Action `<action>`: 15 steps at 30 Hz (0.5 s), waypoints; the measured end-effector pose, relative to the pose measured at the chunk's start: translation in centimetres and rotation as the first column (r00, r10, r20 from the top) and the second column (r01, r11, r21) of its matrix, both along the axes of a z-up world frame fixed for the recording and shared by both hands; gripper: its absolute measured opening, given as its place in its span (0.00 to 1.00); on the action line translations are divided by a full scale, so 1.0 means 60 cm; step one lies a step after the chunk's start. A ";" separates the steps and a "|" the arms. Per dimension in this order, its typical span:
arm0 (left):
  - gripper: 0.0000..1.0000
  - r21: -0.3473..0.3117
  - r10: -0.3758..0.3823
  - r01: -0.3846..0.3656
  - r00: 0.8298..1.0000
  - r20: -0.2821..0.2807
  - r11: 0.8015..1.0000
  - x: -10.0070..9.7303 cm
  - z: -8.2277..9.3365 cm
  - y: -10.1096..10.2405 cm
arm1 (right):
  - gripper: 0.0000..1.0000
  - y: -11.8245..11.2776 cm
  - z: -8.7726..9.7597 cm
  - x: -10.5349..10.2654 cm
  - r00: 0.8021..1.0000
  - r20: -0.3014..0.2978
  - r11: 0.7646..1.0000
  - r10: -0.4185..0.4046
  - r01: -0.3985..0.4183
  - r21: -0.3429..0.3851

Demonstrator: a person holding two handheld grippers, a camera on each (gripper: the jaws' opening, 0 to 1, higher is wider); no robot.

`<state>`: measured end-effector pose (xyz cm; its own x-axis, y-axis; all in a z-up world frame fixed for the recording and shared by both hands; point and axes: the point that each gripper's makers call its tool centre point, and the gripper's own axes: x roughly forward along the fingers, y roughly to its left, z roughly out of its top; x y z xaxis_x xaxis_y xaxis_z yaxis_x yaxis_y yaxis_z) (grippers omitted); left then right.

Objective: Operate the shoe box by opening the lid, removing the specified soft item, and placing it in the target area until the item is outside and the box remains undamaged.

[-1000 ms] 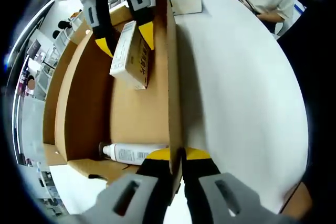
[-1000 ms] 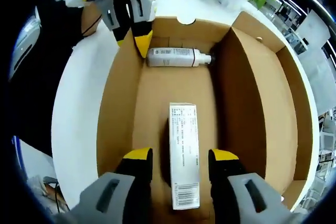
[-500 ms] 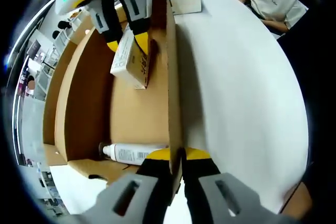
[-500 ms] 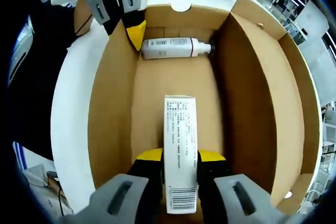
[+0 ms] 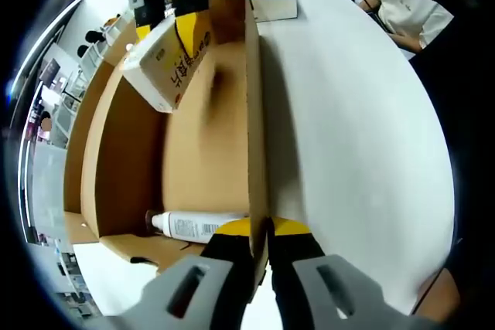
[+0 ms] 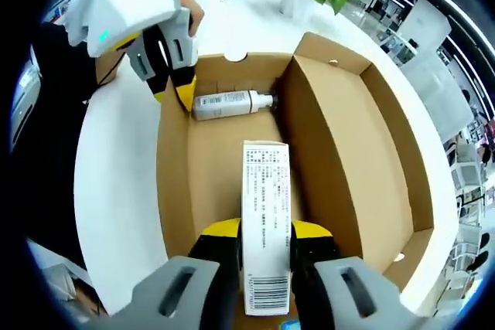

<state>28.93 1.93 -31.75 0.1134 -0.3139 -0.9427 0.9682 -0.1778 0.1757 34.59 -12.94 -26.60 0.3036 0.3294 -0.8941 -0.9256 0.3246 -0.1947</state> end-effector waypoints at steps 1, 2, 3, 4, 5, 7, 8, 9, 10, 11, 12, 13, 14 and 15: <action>0.05 0.000 0.000 0.000 1.000 0.000 1.000 0.000 0.000 0.000 | 0.21 0.000 0.002 -0.001 1.000 0.003 1.000 -0.001 0.001 0.001; 0.05 0.000 0.000 0.000 1.000 0.000 1.000 0.000 0.000 0.000 | 0.21 -0.001 0.007 -0.004 1.000 0.011 1.000 -0.004 0.004 0.003; 0.05 0.000 0.001 -0.001 1.000 0.000 1.000 0.000 0.000 0.000 | 0.21 -0.003 0.014 -0.006 1.000 0.024 1.000 -0.007 0.007 0.006; 0.05 0.001 0.000 0.000 1.000 0.000 1.000 0.000 0.000 0.000 | 0.21 -0.006 0.024 -0.015 0.999 0.035 1.000 -0.007 0.007 0.007; 0.05 0.002 0.000 0.000 1.000 0.000 1.000 0.001 0.000 0.000 | 0.21 -0.007 0.031 -0.017 0.999 0.050 1.000 -0.013 0.012 0.013; 0.05 0.002 0.003 -0.003 1.000 -0.001 1.000 0.002 0.000 0.000 | 0.21 -0.012 0.046 -0.023 0.996 0.076 0.999 -0.042 0.040 0.025; 0.05 0.003 0.003 -0.003 1.000 -0.001 1.000 0.003 0.000 0.000 | 0.21 -0.014 0.052 -0.024 0.995 0.084 0.998 -0.062 0.060 0.029; 0.05 0.002 0.003 -0.003 1.000 -0.001 1.000 0.003 0.000 0.000 | 0.21 -0.017 0.059 -0.028 0.993 0.096 0.997 -0.069 0.066 0.034; 0.05 0.002 0.003 -0.003 1.000 -0.001 1.000 0.004 0.000 0.000 | 0.21 -0.020 0.067 -0.032 0.991 0.109 0.997 -0.075 0.071 0.039; 0.05 0.002 0.003 -0.003 1.000 -0.002 1.000 0.005 0.000 0.000 | 0.21 -0.027 0.073 -0.041 0.990 0.120 0.997 -0.077 0.074 0.030; 0.05 0.001 0.003 -0.003 1.000 -0.002 1.000 0.006 0.000 0.000 | 0.21 -0.032 0.081 -0.041 0.986 0.149 0.997 -0.077 0.074 0.027; 0.05 0.002 0.006 -0.006 1.000 -0.003 1.000 0.007 0.000 -0.001 | 0.21 -0.034 0.083 -0.043 0.985 0.156 0.997 -0.075 0.073 0.025; 0.05 0.002 0.006 -0.006 1.000 -0.003 1.000 0.007 0.000 -0.001 | 0.21 -0.040 0.088 -0.053 0.984 0.163 0.997 -0.079 0.076 0.022; 0.05 0.002 0.005 -0.005 1.000 -0.001 1.000 0.005 0.000 -0.001 | 0.21 -0.045 0.095 -0.063 0.981 0.172 0.996 -0.091 0.088 0.028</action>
<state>29.26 1.89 -31.74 0.1137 -0.3114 -0.9435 0.9694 -0.1732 0.1740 30.79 -15.66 -20.92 0.4817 0.3111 -0.8192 -0.8458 0.4099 -0.3416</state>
